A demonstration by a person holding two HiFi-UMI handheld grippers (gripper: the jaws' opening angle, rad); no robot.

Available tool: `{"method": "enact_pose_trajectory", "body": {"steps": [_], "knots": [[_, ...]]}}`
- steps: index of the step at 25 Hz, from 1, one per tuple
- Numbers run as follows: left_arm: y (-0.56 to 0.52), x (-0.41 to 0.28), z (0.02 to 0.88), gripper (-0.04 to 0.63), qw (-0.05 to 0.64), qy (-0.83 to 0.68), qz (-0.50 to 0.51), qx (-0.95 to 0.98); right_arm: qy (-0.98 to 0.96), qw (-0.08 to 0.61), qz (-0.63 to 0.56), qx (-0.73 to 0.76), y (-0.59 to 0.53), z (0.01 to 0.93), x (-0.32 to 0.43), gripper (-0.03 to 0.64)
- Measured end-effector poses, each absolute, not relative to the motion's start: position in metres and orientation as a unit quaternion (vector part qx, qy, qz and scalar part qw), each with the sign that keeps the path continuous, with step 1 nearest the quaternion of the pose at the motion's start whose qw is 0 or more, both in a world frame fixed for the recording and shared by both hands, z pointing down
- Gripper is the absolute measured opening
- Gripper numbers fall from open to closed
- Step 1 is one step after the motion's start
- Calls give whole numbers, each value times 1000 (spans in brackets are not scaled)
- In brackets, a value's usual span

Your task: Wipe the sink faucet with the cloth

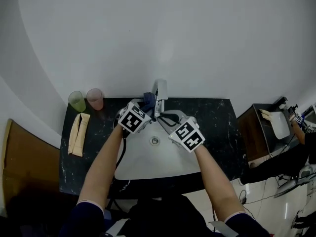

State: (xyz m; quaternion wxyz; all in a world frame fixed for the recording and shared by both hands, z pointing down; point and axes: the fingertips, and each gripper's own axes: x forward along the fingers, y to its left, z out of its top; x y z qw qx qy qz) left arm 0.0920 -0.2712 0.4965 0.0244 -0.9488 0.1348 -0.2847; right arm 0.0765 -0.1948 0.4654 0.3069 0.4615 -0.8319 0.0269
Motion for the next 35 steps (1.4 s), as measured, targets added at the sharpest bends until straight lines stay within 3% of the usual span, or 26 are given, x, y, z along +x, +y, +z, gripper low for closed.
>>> {"method": "enact_pose_trajectory", "body": {"steps": [18, 20, 21, 35], "knots": [[-215, 70, 496, 103, 6, 173, -322, -931, -851, 296, 24, 433, -192, 467, 87, 51], [-210, 69, 491, 104, 1, 179, -321, -930, -855, 286, 28, 433, -188, 464, 89, 24], [-208, 68, 486, 104, -2, 185, -315, -931, -858, 273, 28, 435, -186, 460, 90, 2], [-170, 52, 393, 104, -66, 239, -148, -957, -878, 51, 32, 474, -150, 365, 106, 3]]}}
